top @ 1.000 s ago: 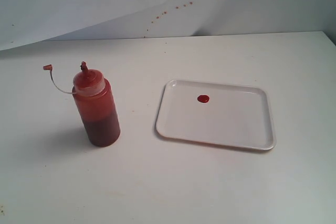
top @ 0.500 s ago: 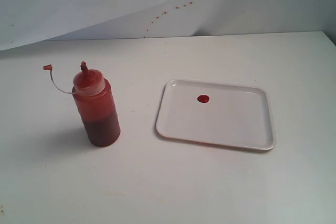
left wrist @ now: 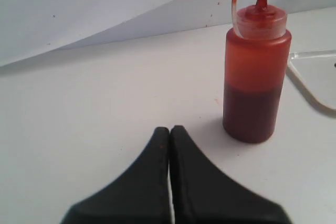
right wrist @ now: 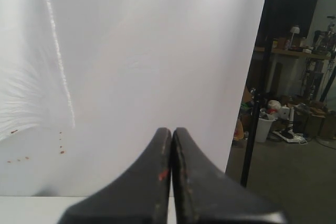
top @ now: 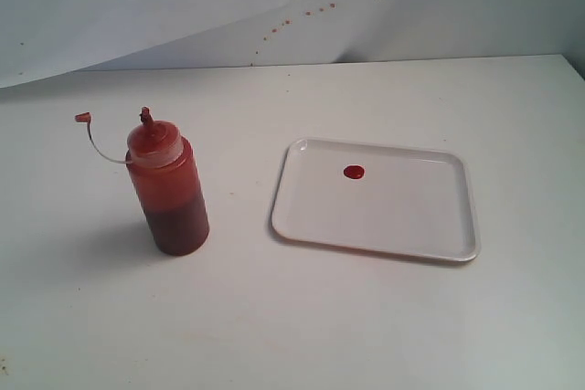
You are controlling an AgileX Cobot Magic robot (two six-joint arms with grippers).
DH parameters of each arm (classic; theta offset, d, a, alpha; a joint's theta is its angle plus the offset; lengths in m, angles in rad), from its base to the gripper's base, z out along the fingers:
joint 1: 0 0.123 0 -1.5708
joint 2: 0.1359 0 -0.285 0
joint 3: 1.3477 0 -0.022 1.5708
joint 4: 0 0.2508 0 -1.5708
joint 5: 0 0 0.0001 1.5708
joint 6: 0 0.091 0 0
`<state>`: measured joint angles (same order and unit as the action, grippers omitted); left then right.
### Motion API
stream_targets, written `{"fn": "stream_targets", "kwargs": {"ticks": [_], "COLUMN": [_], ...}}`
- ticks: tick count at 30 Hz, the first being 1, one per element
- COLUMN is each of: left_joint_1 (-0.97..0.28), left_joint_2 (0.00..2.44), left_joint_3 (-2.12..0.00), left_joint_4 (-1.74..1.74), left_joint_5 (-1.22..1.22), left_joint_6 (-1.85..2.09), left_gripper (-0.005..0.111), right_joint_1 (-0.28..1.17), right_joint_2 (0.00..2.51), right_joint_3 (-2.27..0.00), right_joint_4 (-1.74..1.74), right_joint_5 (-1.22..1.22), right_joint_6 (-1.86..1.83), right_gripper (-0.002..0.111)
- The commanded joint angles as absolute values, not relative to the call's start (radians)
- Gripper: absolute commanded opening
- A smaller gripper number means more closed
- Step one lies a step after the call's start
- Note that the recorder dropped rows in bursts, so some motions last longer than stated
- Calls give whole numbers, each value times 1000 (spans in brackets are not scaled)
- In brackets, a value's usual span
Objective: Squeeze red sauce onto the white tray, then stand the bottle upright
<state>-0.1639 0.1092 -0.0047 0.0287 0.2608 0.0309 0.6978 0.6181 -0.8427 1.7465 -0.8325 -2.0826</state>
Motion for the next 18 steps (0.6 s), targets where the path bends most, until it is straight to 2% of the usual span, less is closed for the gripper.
{"fn": "stream_targets", "kwargs": {"ticks": [1, 7, 18], "left_joint_1": [-162, -162, -5], "left_joint_2": [109, 105, 46], "left_joint_3": [0, 0, 0], "left_joint_4": [43, 41, -19], "left_joint_5": [285, 285, 291], "left_joint_6": [36, 28, 0], "left_gripper": [0, 0, 0], "right_joint_1": [699, 699, 699], "right_joint_2": [613, 613, 613], "right_joint_3": [-837, -837, -837], "right_joint_4": [1744, 1744, 1744], "right_joint_5": [-838, -838, -838], "right_joint_6": [-2085, -2085, -2085], "right_gripper": [0, 0, 0]}}
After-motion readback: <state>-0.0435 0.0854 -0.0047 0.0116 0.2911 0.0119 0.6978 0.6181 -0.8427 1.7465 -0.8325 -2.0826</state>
